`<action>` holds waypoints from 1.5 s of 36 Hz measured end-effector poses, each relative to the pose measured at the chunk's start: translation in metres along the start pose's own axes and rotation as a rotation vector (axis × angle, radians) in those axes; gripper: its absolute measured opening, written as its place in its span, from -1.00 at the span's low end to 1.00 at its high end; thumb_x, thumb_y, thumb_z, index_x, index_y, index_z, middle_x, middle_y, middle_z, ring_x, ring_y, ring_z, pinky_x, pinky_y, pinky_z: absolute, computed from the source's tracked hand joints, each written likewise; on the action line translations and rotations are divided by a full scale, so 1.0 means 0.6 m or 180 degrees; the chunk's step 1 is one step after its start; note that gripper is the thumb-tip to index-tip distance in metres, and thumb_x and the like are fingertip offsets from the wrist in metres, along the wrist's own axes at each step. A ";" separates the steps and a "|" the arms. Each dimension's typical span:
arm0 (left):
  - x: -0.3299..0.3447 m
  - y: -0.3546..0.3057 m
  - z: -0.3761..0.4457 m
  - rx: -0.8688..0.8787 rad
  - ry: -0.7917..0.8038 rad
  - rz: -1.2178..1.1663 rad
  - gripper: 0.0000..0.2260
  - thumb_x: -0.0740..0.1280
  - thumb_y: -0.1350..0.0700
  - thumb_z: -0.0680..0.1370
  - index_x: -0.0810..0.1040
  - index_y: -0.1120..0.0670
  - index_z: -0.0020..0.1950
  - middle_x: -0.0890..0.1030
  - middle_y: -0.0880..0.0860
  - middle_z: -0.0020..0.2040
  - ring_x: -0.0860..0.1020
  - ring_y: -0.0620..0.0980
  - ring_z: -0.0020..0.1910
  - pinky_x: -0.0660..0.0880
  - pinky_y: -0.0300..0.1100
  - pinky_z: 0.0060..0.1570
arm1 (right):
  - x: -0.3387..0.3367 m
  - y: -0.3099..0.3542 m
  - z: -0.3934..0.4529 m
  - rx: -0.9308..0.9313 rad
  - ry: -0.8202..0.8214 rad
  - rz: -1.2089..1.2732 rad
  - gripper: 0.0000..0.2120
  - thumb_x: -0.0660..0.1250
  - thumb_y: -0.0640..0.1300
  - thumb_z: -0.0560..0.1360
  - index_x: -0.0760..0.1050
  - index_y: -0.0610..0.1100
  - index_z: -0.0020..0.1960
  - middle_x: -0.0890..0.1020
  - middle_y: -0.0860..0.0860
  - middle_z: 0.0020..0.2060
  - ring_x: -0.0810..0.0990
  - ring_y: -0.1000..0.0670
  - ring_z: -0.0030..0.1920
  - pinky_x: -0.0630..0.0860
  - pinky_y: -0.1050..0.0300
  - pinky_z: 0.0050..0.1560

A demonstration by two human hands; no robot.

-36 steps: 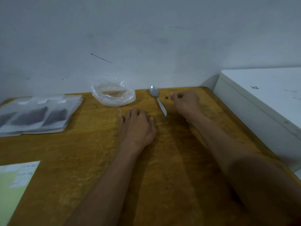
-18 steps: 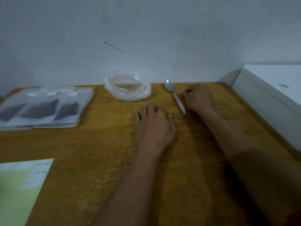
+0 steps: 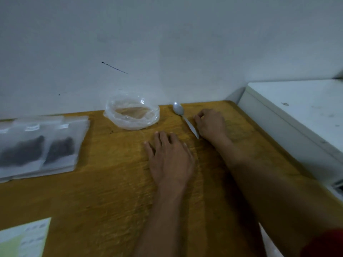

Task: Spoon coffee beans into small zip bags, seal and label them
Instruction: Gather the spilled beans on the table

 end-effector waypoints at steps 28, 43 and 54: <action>0.123 -0.376 -0.223 0.2235 0.0779 -0.0217 -0.55 0.09 -0.14 0.65 0.46 0.08 0.41 0.47 0.10 0.40 0.40 0.14 0.38 0.22 0.23 0.44 | -0.277 -0.456 -0.464 0.2004 -0.1623 0.3195 -0.67 0.42 -0.07 0.45 0.48 -0.24 -0.38 0.35 0.04 -0.56 0.32 0.03 -0.48 0.28 0.15 -0.46; 0.157 -0.437 -0.260 0.2562 0.0824 -0.0031 -0.55 0.07 -0.14 0.67 0.38 0.00 0.49 0.34 0.02 0.53 0.20 0.07 0.55 0.06 0.18 0.51 | -0.069 -0.690 -0.666 0.3722 -0.1198 0.2154 -0.56 0.21 0.01 0.64 0.22 -0.11 -0.36 0.33 -0.01 -0.46 0.30 -0.04 -0.42 0.25 0.08 -0.33; 0.162 -0.434 -0.257 0.2487 0.0793 -0.0022 -0.53 0.07 -0.18 0.66 0.36 -0.02 0.51 0.33 0.00 0.54 0.20 0.04 0.55 0.06 0.15 0.52 | 0.048 -0.774 -0.727 0.4140 -0.0771 0.1650 -0.56 0.11 0.08 0.67 0.39 -0.15 -0.29 0.56 -0.09 -0.32 0.51 -0.14 -0.24 0.40 0.04 -0.13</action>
Point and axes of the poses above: each hand's wrist, its own z-axis towards the middle knuckle, its own x-axis out of the palm, y = z × x, the point moved 6 cm from there along z, towards the middle knuckle
